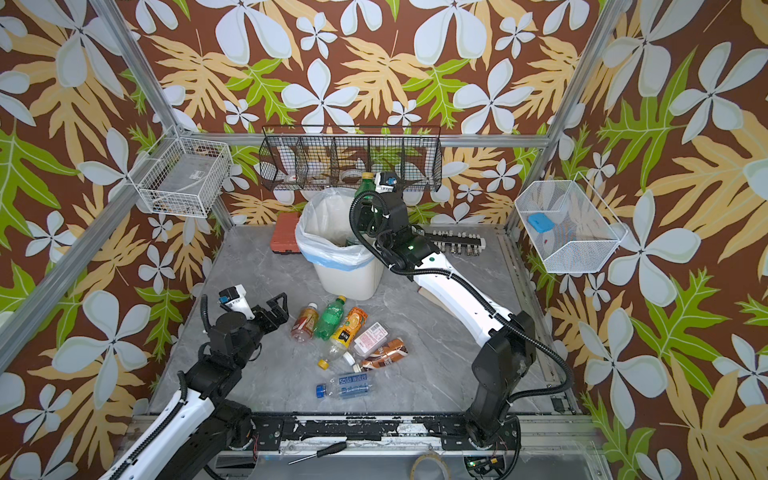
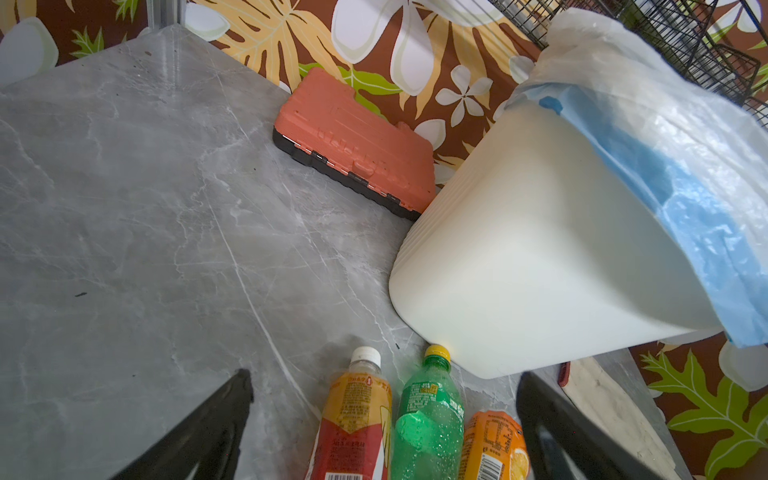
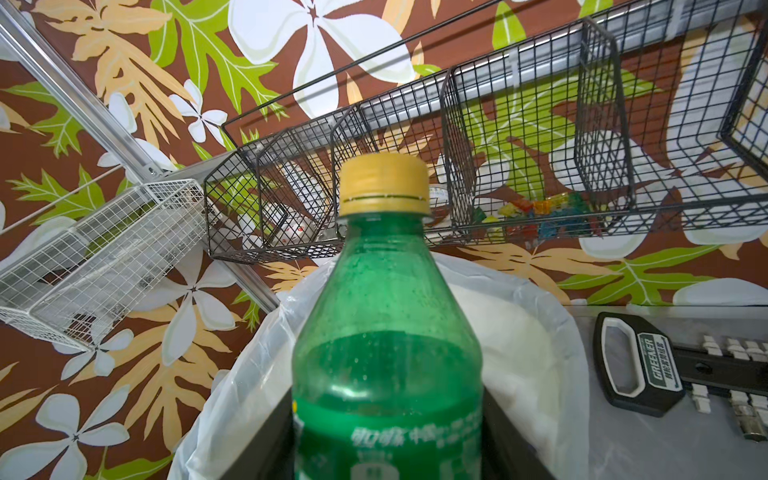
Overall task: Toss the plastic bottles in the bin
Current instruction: 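Carry the green soda bottle with the right gripper over the bin and release, then withdraw the right gripper while the left gripper lowers onto the red-yellow labelled bottle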
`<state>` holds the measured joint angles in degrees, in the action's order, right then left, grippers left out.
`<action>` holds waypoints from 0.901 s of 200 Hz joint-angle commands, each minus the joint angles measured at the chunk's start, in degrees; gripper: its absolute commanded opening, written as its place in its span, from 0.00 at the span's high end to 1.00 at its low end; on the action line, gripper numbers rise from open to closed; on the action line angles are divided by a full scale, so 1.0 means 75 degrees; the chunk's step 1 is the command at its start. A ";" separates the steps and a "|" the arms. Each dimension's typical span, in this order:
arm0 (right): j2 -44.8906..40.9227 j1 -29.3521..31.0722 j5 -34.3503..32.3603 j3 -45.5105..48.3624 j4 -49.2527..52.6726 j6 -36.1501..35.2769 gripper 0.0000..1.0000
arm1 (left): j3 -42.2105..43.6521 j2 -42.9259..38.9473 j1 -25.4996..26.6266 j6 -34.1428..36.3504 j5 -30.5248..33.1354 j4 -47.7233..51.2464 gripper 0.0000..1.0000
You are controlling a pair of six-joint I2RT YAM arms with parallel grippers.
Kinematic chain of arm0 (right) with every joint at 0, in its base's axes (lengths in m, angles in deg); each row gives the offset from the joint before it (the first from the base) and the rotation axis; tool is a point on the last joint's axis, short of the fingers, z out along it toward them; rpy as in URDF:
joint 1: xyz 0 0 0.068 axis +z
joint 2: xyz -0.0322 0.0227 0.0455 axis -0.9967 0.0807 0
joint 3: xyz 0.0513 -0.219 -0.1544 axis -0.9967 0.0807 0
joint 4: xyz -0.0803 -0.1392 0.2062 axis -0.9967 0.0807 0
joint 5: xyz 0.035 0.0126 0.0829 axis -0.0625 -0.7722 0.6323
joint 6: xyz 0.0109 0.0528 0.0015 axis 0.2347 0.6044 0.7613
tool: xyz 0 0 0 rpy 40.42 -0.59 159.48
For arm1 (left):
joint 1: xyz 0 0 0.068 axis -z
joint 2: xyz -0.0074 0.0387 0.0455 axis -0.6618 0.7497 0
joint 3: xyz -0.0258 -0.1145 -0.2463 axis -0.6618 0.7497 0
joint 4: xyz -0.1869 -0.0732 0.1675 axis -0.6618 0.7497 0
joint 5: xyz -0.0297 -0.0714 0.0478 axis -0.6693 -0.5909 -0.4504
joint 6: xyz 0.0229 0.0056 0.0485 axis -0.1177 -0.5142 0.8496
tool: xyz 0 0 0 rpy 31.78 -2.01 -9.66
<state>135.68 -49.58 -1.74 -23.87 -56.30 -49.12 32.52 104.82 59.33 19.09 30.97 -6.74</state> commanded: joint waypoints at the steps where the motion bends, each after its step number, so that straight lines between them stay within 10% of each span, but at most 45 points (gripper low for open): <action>1: 0.0027 -0.0014 -0.0020 0.0019 -0.0280 0.0090 0.47 | -0.0103 0.0023 -0.0006 0.0095 0.0008 -0.0059 0.00; 50: 0.0101 -0.0061 -0.0037 0.0151 -0.0280 0.0118 0.42 | -0.0173 0.0234 -0.0006 0.0114 -0.0106 -0.0121 0.00; 86: 0.0008 -0.0155 -0.0124 0.0114 -0.0190 0.0247 0.11 | -0.0160 0.0356 -0.0006 0.0173 -0.0104 -0.0194 0.00; 122: -0.0785 -0.0167 -0.0355 0.0465 -0.0318 -0.0031 0.03 | -0.0296 0.0535 -0.0006 0.0233 -0.0303 -0.0147 0.00; 180: -0.4204 -0.0167 -0.0920 0.5070 -0.1228 0.0454 0.00 | -0.0494 0.1325 -0.0001 0.0330 -0.0984 -0.0159 0.00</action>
<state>111.20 -50.85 -5.39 3.75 -63.27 -48.33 29.80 112.78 59.33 20.64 27.19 -6.85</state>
